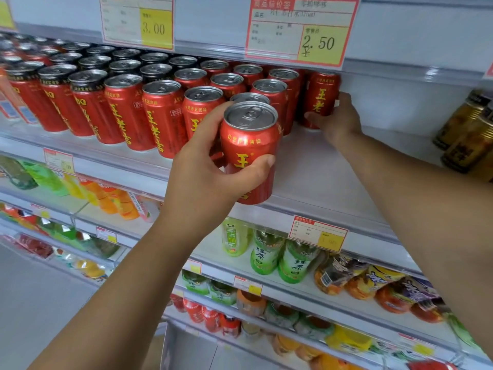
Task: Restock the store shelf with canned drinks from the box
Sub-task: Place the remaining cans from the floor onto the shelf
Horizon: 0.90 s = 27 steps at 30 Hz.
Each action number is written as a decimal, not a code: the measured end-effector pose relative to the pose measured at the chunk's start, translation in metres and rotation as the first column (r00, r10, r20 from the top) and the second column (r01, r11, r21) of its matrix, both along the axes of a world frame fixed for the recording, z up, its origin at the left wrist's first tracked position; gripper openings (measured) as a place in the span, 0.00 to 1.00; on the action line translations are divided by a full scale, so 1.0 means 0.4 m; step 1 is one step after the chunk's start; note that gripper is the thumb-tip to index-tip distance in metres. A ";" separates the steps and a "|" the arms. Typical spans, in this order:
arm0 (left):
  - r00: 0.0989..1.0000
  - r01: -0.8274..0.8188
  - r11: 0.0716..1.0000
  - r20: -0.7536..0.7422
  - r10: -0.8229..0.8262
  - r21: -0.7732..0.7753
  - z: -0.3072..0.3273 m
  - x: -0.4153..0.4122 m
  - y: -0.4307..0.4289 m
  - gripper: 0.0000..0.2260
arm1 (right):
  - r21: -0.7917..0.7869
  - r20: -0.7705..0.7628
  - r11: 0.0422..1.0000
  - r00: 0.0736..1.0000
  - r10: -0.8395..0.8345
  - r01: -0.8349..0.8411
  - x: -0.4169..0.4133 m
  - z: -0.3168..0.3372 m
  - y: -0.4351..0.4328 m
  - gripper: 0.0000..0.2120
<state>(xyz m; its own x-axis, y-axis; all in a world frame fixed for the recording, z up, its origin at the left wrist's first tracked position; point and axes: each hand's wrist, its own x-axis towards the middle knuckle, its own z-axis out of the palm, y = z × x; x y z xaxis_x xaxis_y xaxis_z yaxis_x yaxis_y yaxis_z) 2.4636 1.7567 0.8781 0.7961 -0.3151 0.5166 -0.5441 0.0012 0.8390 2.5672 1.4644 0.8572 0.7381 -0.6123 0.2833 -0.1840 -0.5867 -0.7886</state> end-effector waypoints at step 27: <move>0.993 0.112 0.990 -0.038 -0.109 0.088 -0.010 0.027 -0.159 0.39 | 0.085 0.043 0.900 0.904 0.425 -0.427 -0.377 0.059 0.193 0.36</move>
